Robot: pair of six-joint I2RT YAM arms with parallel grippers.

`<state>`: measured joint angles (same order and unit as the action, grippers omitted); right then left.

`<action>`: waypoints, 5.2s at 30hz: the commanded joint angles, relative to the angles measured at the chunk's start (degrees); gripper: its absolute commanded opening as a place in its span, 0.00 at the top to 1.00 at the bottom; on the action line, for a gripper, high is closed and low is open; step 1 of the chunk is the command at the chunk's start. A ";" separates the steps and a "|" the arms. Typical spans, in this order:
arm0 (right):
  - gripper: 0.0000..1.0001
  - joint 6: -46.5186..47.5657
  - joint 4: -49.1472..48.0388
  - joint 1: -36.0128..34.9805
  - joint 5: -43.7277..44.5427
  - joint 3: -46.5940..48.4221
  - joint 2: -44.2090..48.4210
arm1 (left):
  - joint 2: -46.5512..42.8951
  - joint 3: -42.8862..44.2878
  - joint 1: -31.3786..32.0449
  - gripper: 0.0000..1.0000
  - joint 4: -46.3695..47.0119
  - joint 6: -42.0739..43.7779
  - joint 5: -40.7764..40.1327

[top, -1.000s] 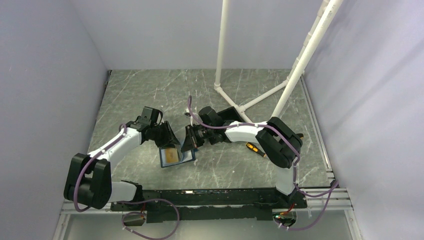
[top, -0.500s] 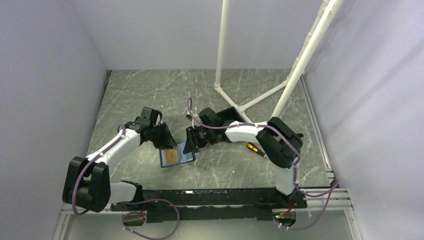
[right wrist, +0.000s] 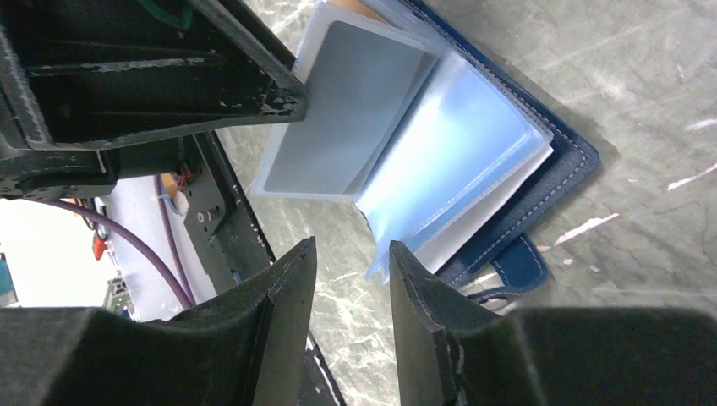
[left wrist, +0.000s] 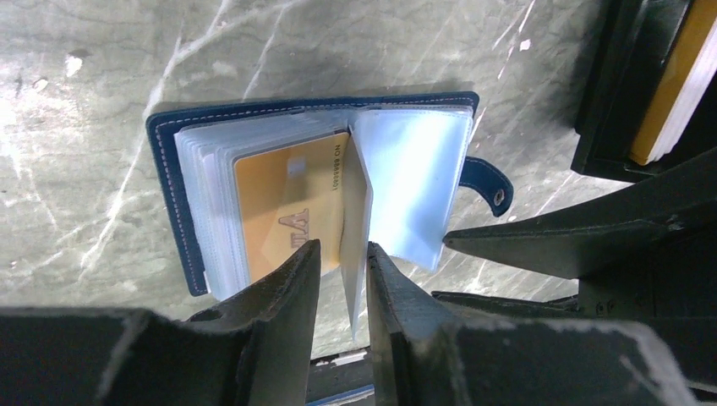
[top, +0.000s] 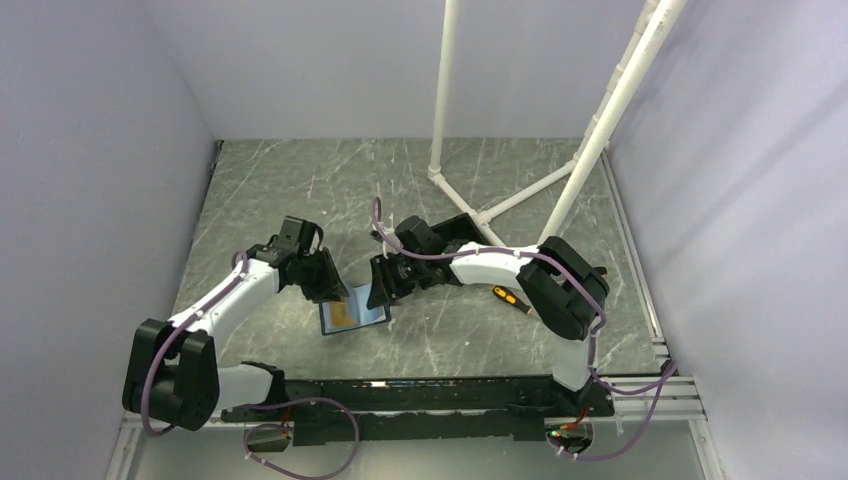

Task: Put the credit cards into the card holder
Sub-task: Turn over the card slot in the card holder, then pick up the credit card from the storage box.

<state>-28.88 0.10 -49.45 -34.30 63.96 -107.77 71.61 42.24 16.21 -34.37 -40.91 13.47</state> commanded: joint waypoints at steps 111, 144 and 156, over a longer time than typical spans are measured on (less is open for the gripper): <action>0.66 11.33 19.69 17.63 3.92 8.85 3.59 | 36.81 19.66 10.93 0.75 27.45 -7.63 17.65; 1.00 11.51 26.29 17.15 24.02 11.73 9.04 | 35.50 22.38 12.62 0.73 22.83 -5.47 14.43; 1.00 12.11 30.47 14.00 36.96 14.04 14.03 | 22.24 24.34 10.64 0.43 3.87 5.05 3.02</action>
<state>-16.88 28.77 -34.28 -4.60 74.35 -98.04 101.80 64.75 28.16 -22.11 -41.08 22.02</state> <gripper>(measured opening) 0.007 0.517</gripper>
